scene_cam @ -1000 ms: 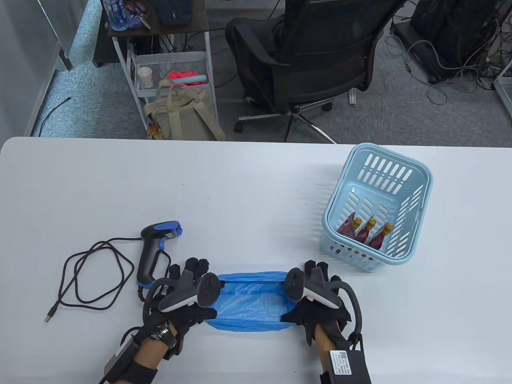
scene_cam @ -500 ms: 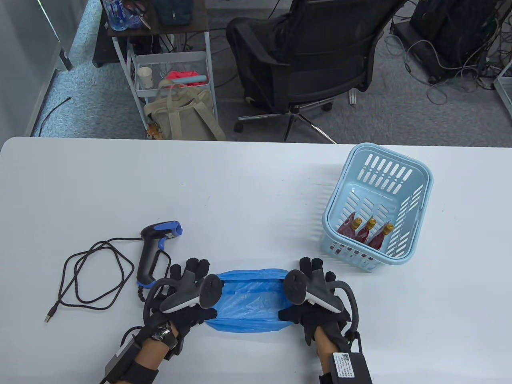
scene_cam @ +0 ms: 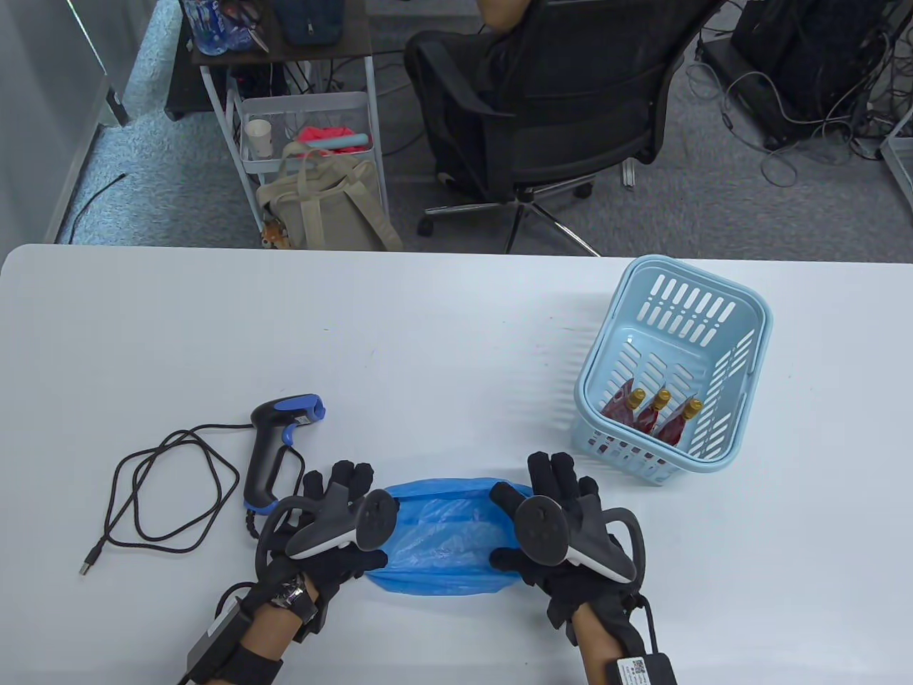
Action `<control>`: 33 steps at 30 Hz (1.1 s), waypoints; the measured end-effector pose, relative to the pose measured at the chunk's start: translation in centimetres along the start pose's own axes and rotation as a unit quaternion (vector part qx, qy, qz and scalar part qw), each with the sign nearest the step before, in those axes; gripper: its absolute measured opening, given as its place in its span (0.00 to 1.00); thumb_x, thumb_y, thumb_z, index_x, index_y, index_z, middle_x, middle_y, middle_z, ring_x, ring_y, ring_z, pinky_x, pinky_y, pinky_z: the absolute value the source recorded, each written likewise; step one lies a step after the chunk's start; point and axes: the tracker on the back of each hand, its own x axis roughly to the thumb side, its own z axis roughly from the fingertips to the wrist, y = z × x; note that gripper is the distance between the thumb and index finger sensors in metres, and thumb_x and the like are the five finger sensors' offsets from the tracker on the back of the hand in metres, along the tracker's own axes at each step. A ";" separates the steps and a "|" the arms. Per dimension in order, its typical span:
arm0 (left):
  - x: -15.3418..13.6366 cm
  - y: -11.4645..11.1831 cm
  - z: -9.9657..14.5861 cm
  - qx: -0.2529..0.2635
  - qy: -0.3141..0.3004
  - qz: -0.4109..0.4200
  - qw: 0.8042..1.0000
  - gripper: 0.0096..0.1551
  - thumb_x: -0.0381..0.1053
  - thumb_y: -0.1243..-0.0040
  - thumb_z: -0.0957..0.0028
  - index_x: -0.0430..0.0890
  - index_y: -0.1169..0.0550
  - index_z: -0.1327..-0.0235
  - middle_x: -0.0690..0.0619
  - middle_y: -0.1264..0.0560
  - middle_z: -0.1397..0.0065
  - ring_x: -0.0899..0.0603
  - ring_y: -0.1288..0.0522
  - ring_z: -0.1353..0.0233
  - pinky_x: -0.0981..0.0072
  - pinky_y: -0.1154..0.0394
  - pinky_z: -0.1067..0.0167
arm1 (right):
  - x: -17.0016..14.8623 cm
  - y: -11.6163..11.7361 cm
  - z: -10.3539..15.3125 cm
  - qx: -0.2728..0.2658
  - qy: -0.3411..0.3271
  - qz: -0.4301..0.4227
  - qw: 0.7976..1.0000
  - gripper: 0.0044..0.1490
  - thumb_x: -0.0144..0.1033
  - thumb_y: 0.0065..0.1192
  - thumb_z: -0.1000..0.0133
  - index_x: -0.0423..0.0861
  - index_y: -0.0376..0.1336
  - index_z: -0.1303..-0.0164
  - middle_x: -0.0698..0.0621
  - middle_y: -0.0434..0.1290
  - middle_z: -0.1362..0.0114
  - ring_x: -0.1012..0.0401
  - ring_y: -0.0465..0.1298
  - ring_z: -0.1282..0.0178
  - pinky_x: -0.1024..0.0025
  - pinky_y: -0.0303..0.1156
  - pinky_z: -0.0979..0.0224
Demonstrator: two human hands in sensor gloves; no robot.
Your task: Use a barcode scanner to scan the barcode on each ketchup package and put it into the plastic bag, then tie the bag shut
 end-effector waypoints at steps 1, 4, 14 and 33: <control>0.0 0.0 0.0 0.001 0.000 -0.002 1.000 0.49 0.68 0.34 0.58 0.63 0.38 0.20 0.45 0.55 0.12 0.32 0.55 0.12 0.27 0.54 0.21 | 0.0 -0.2 0.3 -0.008 0.003 0.004 1.000 0.55 0.62 0.66 0.51 0.55 0.49 0.16 0.35 0.36 0.11 0.36 0.36 0.14 0.28 0.38 0.20; 0.1 0.1 0.0 0.002 0.001 -0.006 1.000 0.49 0.68 0.34 0.58 0.63 0.38 0.20 0.45 0.55 0.12 0.32 0.55 0.12 0.27 0.54 0.21 | -0.2 -0.4 0.8 -0.024 0.021 0.004 0.999 0.55 0.64 0.63 0.49 0.53 0.48 0.14 0.35 0.36 0.11 0.36 0.34 0.14 0.27 0.36 0.20; -0.5 0.4 0.1 0.016 -0.008 0.036 0.999 0.46 0.69 0.38 0.55 0.64 0.37 0.20 0.48 0.53 0.12 0.32 0.53 0.12 0.28 0.54 0.21 | -1.2 1.1 1.4 -0.028 0.045 0.007 0.999 0.60 0.68 0.55 0.46 0.52 0.38 0.12 0.35 0.30 0.12 0.36 0.29 0.15 0.27 0.29 0.22; -2.6 2.7 1.6 0.062 -0.063 0.190 0.978 0.39 0.69 0.39 0.54 0.63 0.29 0.25 0.48 0.48 0.12 0.32 0.49 0.13 0.29 0.50 0.21 | -1.9 1.1 1.6 -0.027 0.053 -0.005 0.998 0.59 0.67 0.56 0.46 0.52 0.38 0.12 0.35 0.29 0.12 0.36 0.28 0.15 0.27 0.28 0.22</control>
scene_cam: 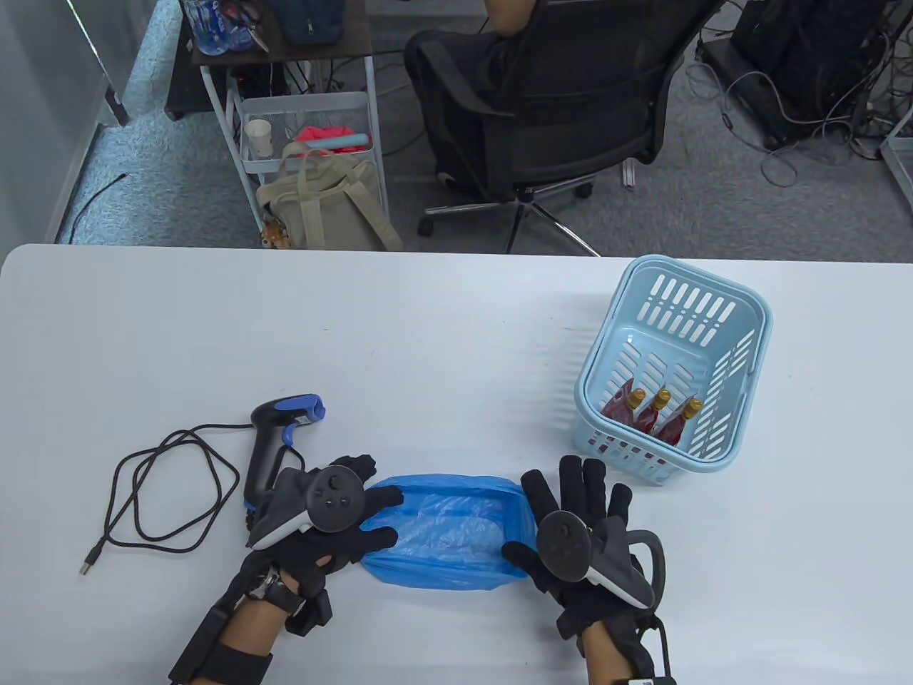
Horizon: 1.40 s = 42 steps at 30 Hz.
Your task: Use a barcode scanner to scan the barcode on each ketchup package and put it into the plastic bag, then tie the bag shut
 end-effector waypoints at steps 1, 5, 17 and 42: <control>0.0 0.1 0.1 0.002 -0.005 0.005 1.000 0.39 0.69 0.39 0.54 0.63 0.29 0.25 0.48 0.48 0.12 0.32 0.49 0.13 0.29 0.50 0.21 | 0.0 0.0 0.0 0.000 0.000 -0.001 1.000 0.59 0.67 0.56 0.46 0.52 0.38 0.12 0.35 0.29 0.12 0.36 0.28 0.15 0.27 0.28 0.22; 0.3 0.9 0.6 0.019 -0.014 0.009 1.000 0.39 0.69 0.39 0.54 0.63 0.28 0.26 0.47 0.48 0.12 0.32 0.49 0.13 0.29 0.50 0.22 | -0.1 0.0 -0.1 0.001 0.001 -0.009 1.000 0.59 0.67 0.56 0.46 0.52 0.38 0.12 0.35 0.29 0.12 0.36 0.28 0.15 0.27 0.28 0.22; -0.3 5.3 2.1 0.105 0.040 0.040 0.993 0.43 0.69 0.42 0.52 0.63 0.36 0.19 0.47 0.46 0.12 0.31 0.46 0.13 0.30 0.48 0.22 | -0.3 0.0 -0.1 -0.001 -0.001 -0.015 1.000 0.59 0.67 0.56 0.46 0.52 0.38 0.12 0.35 0.30 0.12 0.36 0.29 0.15 0.27 0.29 0.22; -9.1 7.3 -2.7 0.060 0.381 -0.063 0.921 0.52 0.69 0.46 0.49 0.48 0.47 0.17 0.39 0.41 0.18 0.28 0.31 0.24 0.39 0.32 0.30 | -0.2 0.1 -0.4 -0.001 -0.002 -0.038 0.999 0.58 0.65 0.57 0.45 0.51 0.39 0.12 0.34 0.30 0.12 0.36 0.29 0.15 0.27 0.29 0.22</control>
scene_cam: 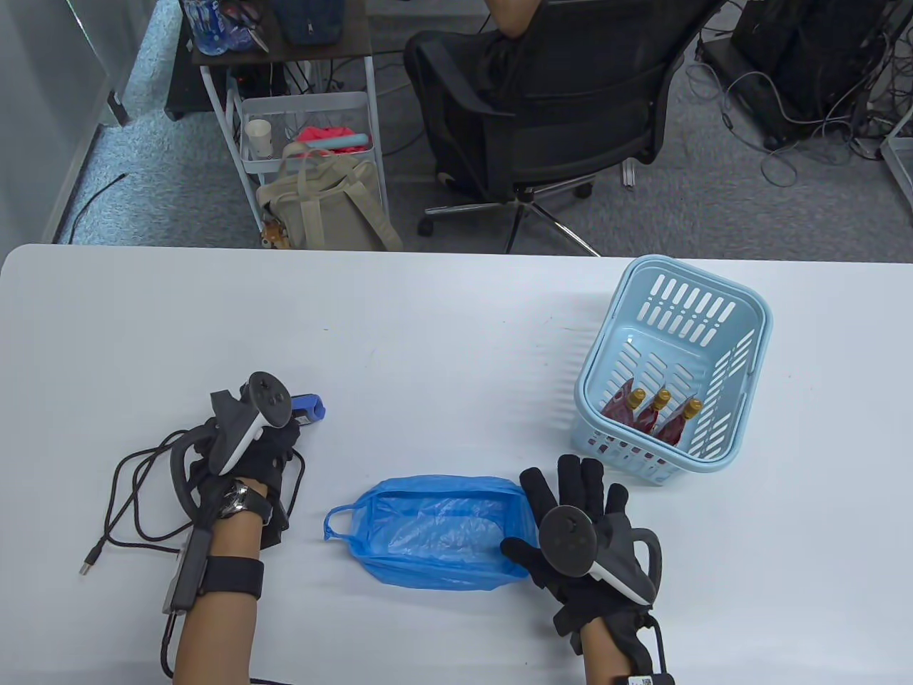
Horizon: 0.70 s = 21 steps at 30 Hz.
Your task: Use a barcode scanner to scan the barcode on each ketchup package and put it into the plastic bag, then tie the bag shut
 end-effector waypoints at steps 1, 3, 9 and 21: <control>-0.1 -0.3 -0.2 -0.003 0.006 0.000 1.000 0.52 0.69 0.46 0.49 0.48 0.47 0.17 0.39 0.40 0.18 0.28 0.30 0.24 0.39 0.31 0.30 | 0.0 0.0 0.0 0.000 0.000 0.000 1.000 0.58 0.65 0.57 0.45 0.51 0.39 0.12 0.34 0.30 0.12 0.36 0.29 0.15 0.27 0.29 0.22; -0.1 -0.8 -0.5 -0.008 0.016 -0.002 1.000 0.52 0.68 0.46 0.49 0.47 0.47 0.17 0.38 0.39 0.19 0.28 0.29 0.26 0.40 0.30 0.31 | 0.0 0.0 -0.1 0.000 -0.001 -0.001 1.000 0.58 0.65 0.57 0.45 0.51 0.39 0.12 0.34 0.30 0.12 0.36 0.29 0.15 0.27 0.29 0.22; 0.0 -1.6 -1.0 -0.019 0.033 -0.006 0.999 0.51 0.68 0.46 0.49 0.44 0.45 0.18 0.40 0.33 0.23 0.30 0.24 0.31 0.43 0.26 0.35 | 0.1 0.0 -0.1 0.001 -0.004 -0.003 1.000 0.58 0.65 0.57 0.45 0.51 0.39 0.12 0.34 0.30 0.12 0.36 0.29 0.15 0.27 0.29 0.22; -0.2 -2.1 -1.2 -0.026 0.046 0.050 0.997 0.51 0.64 0.41 0.50 0.42 0.45 0.19 0.43 0.28 0.28 0.35 0.19 0.38 0.47 0.23 0.41 | 0.3 0.1 -0.1 0.001 -0.008 -0.007 1.000 0.58 0.64 0.58 0.45 0.51 0.39 0.12 0.34 0.32 0.12 0.36 0.30 0.15 0.27 0.30 0.22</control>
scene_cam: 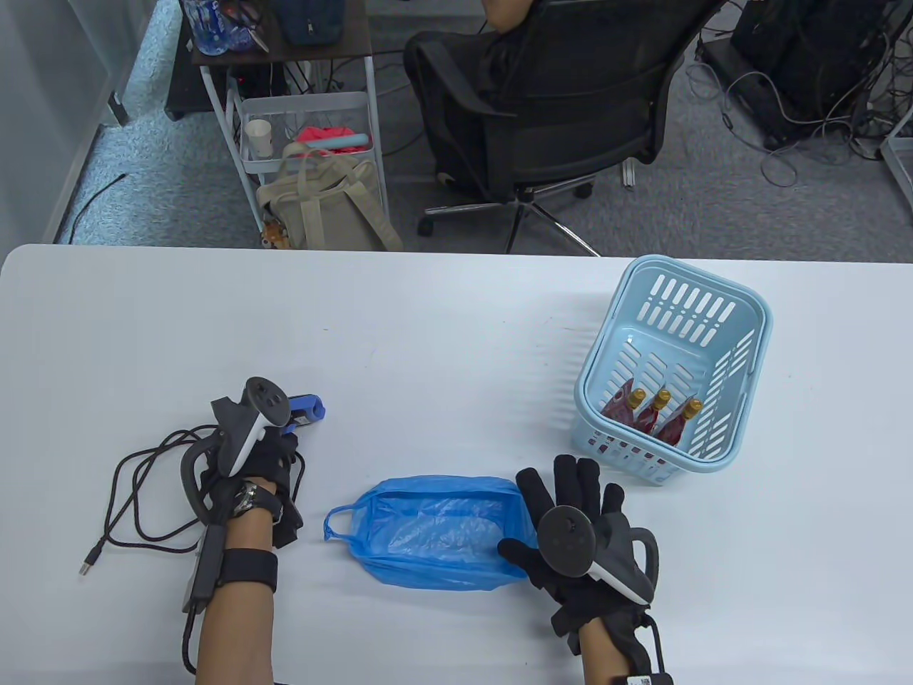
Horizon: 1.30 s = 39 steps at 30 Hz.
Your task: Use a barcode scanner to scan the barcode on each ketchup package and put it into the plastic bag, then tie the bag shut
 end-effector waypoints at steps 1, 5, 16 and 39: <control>-0.1 0.0 0.0 -0.001 0.000 0.004 1.000 0.52 0.64 0.41 0.50 0.42 0.45 0.19 0.43 0.28 0.28 0.35 0.19 0.37 0.47 0.23 0.41 | 0.0 0.0 0.0 0.000 0.000 0.000 1.000 0.58 0.64 0.58 0.45 0.51 0.39 0.12 0.34 0.32 0.12 0.36 0.30 0.15 0.27 0.30 0.22; -0.5 -0.2 -0.2 -0.011 0.001 0.034 0.999 0.53 0.63 0.38 0.52 0.42 0.46 0.19 0.44 0.30 0.27 0.35 0.20 0.35 0.46 0.24 0.39 | 0.1 0.0 0.0 0.003 0.000 0.000 1.000 0.58 0.64 0.58 0.45 0.51 0.39 0.12 0.34 0.32 0.12 0.36 0.30 0.15 0.27 0.30 0.22; -0.9 -0.5 -0.4 -0.008 -0.009 0.078 0.997 0.59 0.62 0.32 0.57 0.41 0.46 0.19 0.45 0.31 0.28 0.35 0.21 0.36 0.46 0.24 0.38 | 0.2 0.0 0.0 0.006 -0.001 0.000 1.000 0.58 0.64 0.58 0.45 0.51 0.39 0.12 0.34 0.32 0.12 0.36 0.30 0.15 0.27 0.30 0.22; 0.2 0.2 -0.1 -0.029 -0.072 0.109 0.991 0.55 0.65 0.24 0.67 0.47 0.33 0.27 0.58 0.26 0.43 0.47 0.20 0.50 0.52 0.21 0.47 | 0.4 0.2 0.0 0.014 0.000 0.007 1.000 0.58 0.64 0.58 0.45 0.51 0.39 0.12 0.34 0.30 0.12 0.36 0.30 0.15 0.27 0.29 0.22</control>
